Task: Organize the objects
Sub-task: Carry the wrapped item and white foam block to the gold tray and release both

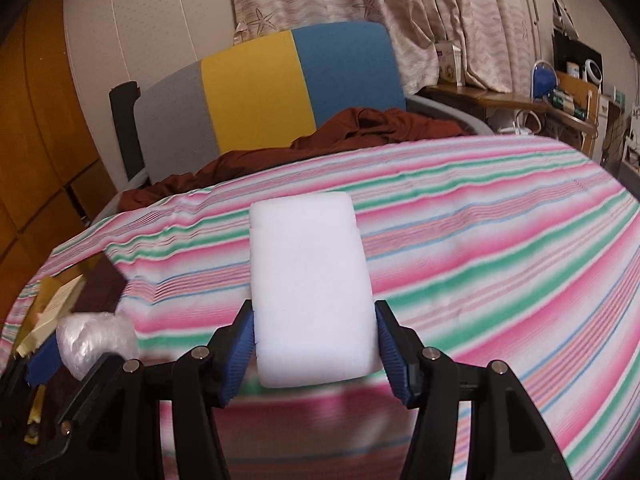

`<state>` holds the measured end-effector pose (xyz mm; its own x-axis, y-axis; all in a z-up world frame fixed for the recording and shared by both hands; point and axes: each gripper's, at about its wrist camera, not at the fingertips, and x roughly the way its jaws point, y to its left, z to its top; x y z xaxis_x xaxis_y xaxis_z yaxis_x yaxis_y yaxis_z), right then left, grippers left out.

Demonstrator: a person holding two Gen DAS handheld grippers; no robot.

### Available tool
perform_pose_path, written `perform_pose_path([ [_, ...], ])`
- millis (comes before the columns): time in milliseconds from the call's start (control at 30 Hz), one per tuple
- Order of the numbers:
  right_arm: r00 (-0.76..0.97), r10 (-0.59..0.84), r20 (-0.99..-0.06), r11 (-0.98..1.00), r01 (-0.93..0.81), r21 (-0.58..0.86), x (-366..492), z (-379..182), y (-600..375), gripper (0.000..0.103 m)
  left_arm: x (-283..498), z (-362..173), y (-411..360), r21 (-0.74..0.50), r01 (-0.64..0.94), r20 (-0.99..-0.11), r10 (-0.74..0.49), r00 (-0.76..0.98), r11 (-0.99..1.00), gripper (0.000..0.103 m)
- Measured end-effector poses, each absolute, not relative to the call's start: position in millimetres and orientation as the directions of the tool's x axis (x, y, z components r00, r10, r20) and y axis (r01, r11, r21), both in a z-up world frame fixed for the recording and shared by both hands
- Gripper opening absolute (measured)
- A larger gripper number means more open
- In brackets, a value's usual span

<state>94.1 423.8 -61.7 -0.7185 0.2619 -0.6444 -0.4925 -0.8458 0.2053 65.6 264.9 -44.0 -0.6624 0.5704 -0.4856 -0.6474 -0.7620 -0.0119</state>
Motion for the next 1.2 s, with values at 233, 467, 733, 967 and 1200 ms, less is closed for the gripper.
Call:
perform_pose_path([
  [233, -0.746, 0.17, -0.644, -0.856, -0.435, 0.278, 100.6, -54.8, 385.6, 0.058, 87.1, -32.1, 218.0, -0.078, -0.656, -0.474, 0.607, -0.638, -0.75, 0.062],
  [467, -0.772, 0.08, -0.63, -0.899, -0.329, 0.289, 92.3, -42.6, 334.7, 0.058, 86.6, -13.8, 171.8, -0.135, -0.606, -0.444, 0.595, -0.67, -0.784, 0.062],
  [733, -0.795, -0.01, -0.607, -0.931, -0.214, 0.295, 84.5, -23.6, 290.1, 0.058, 67.3, 0.0, 111.9, -0.194, -0.488, -0.412, 0.522, -0.747, -0.851, 0.062],
  [967, -0.802, -0.075, -0.592, -0.954, -0.116, 0.277, 73.8, -9.9, 252.6, 0.058, 24.6, -3.1, 55.7, -0.241, -0.34, -0.451, 0.415, -0.79, -0.909, 0.063],
  [1200, -0.791, -0.115, -0.602, -0.96, -0.067, 0.271, 65.4, -7.0, 230.6, 0.058, -16.9, -22.7, 20.7, -0.296, -0.232, -0.538, 0.362, -0.761, -0.927, 0.066],
])
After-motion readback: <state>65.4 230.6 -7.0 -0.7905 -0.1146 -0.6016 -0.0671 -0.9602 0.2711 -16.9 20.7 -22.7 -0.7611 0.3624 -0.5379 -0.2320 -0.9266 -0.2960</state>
